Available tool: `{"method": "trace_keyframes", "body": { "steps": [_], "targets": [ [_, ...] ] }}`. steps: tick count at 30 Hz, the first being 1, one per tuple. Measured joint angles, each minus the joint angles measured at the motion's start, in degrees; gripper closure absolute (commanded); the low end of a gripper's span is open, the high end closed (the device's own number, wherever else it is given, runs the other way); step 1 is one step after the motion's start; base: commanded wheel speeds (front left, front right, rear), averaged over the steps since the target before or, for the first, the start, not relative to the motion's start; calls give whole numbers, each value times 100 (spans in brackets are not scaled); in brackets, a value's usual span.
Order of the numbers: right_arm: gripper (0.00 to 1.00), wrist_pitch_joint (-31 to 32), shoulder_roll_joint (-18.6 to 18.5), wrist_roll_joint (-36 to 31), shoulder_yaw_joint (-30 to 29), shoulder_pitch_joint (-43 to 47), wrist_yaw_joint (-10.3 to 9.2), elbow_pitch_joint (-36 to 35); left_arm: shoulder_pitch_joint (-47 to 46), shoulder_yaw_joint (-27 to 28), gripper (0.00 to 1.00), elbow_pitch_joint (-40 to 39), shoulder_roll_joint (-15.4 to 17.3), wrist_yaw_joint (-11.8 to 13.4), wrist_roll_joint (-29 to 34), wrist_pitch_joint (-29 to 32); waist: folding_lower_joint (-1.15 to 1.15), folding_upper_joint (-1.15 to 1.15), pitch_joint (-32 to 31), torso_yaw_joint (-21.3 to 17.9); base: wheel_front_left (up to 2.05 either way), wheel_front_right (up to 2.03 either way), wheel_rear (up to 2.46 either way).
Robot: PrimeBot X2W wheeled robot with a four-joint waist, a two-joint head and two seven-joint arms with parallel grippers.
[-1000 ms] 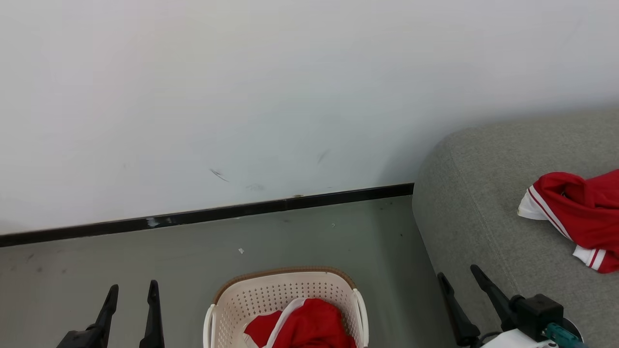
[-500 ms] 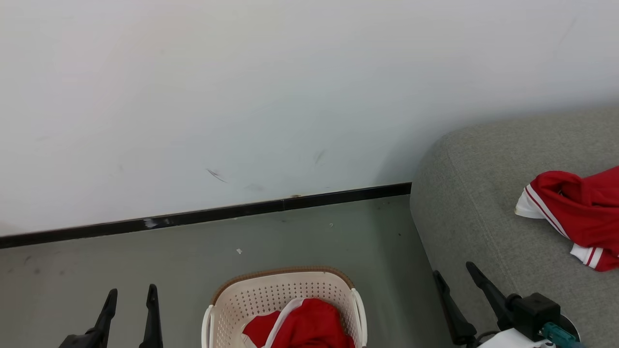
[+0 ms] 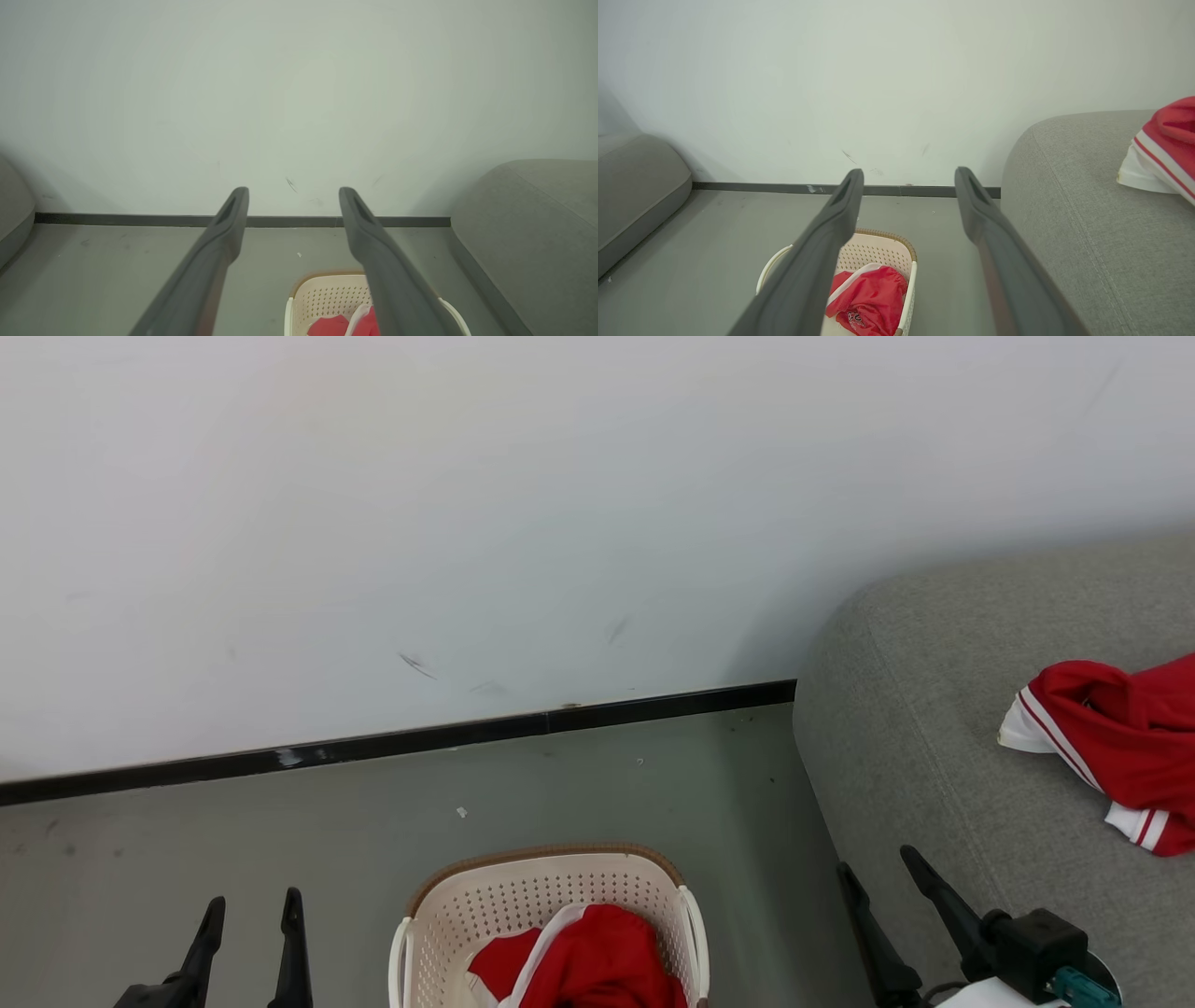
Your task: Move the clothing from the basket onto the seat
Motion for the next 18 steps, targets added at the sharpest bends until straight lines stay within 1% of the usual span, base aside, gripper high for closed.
{"method": "trace_keyframes", "body": {
  "steps": [4,7,13,18],
  "targets": [
    [0,0,0,0,-38,0,0,-14,0,-21,0,-2,34,0,43,2,0,0,38,-3,0,0,0],
    [0,0,1,131,-119,-1,0,-41,0,-48,0,-11,58,-1,54,13,0,0,73,-6,0,0,0],
    [0,0,3,127,-192,-12,0,-141,-2,-78,0,-82,158,-8,118,94,0,0,164,-11,0,0,0],
    [0,0,3,113,-200,-22,0,-192,-10,-149,0,-122,164,-8,154,166,0,0,242,-14,0,0,0]
  ]
}}
